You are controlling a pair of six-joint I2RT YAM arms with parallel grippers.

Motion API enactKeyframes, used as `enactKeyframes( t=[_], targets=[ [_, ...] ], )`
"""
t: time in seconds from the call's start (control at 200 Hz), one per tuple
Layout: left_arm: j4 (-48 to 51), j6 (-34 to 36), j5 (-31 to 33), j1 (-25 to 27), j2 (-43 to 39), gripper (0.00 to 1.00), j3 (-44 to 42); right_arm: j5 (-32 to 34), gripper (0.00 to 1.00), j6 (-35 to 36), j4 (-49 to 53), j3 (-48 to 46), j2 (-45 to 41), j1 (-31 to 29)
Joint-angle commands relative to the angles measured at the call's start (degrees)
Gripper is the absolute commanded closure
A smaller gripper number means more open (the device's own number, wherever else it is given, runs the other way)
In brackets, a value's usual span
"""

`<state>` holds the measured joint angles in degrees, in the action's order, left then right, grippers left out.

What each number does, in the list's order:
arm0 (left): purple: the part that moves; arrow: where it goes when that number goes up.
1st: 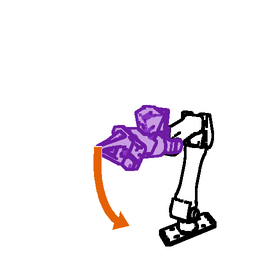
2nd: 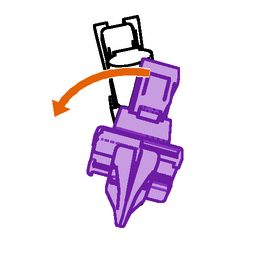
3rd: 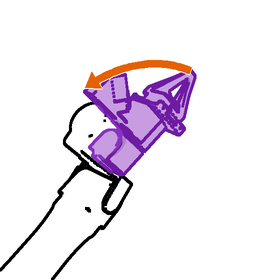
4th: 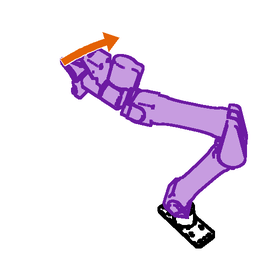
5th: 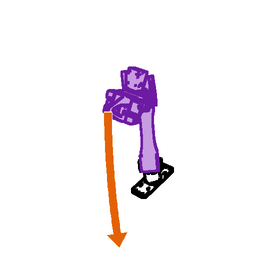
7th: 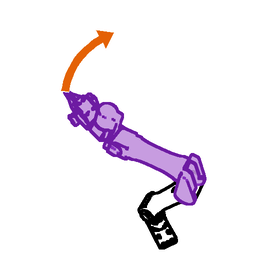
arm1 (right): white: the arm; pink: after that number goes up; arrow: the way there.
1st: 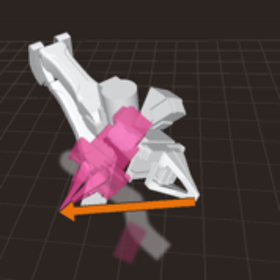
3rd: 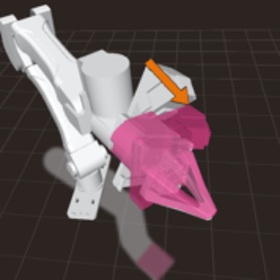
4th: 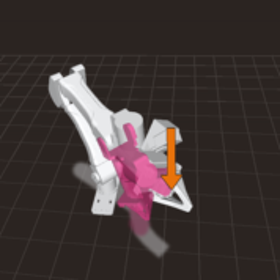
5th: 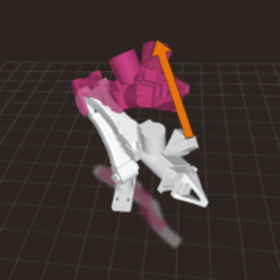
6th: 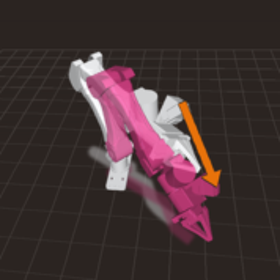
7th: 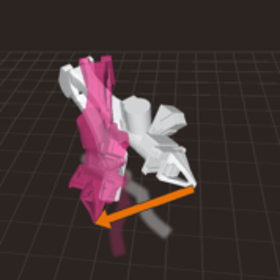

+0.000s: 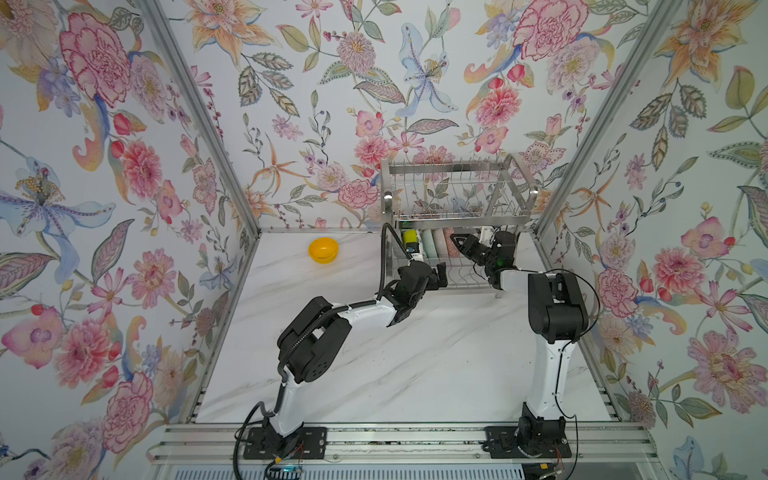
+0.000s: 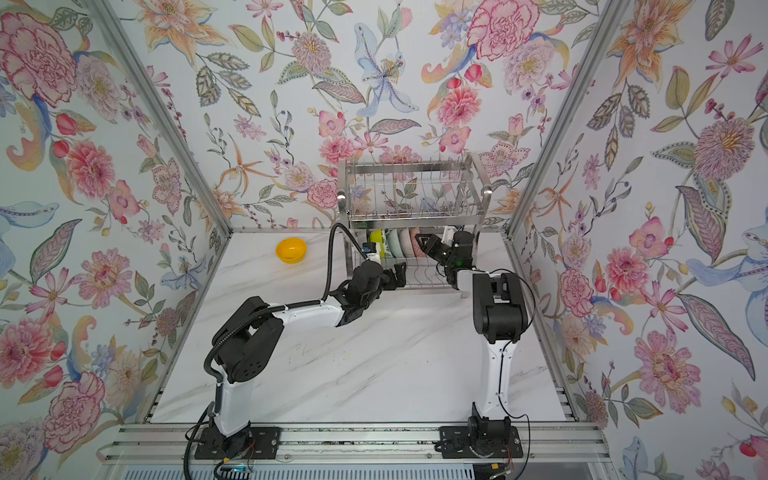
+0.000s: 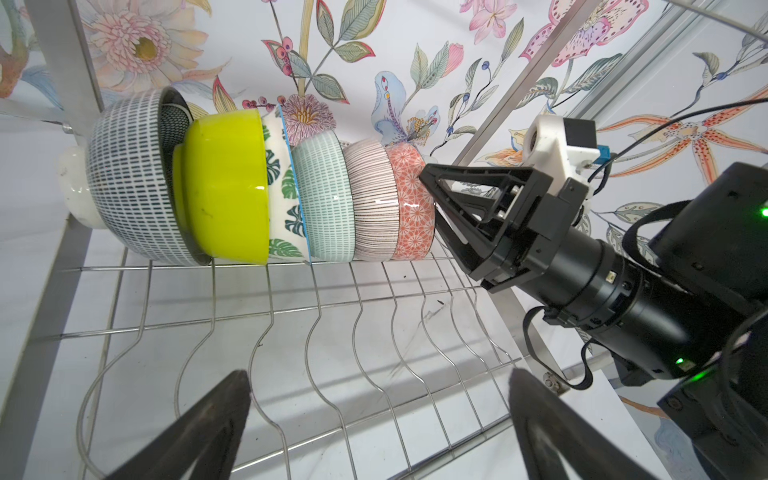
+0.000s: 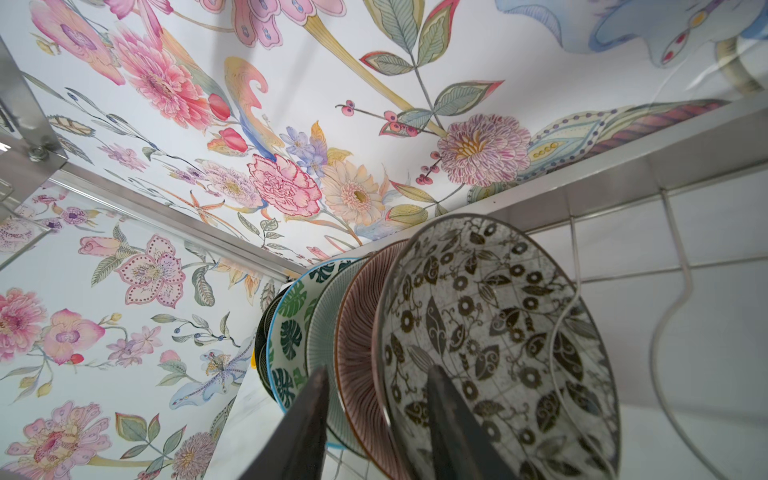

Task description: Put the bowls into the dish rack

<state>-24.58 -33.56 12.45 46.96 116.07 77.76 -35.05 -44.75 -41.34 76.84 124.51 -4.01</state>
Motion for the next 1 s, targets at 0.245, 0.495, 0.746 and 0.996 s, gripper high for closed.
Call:
enactKeyframes(
  t=[0.245, 0.495, 0.746, 0.996],
  targets=[
    [0.05, -1.34, 1.85, 0.87, -4.51, 0.01, -4.27, 2.16, 0.52, 1.67, -3.23, -6.78, -7.43, 0.67],
    [-0.17, -1.89, 1.95, 0.99, -7.01, 0.01, -7.90, 3.31, 0.47, 1.90, -3.76, -11.61, -11.31, 0.42],
    [-0.82, -2.21, 2.11, 1.68, -9.96, 0.01, -11.10, 4.14, 0.41, 2.86, -3.13, -15.99, -15.46, -0.45],
    [-1.44, -2.34, 3.02, 2.76, -12.94, 0.01, -14.50, 5.56, 0.31, 5.24, -1.23, -21.14, -20.60, -1.82]
  ],
)
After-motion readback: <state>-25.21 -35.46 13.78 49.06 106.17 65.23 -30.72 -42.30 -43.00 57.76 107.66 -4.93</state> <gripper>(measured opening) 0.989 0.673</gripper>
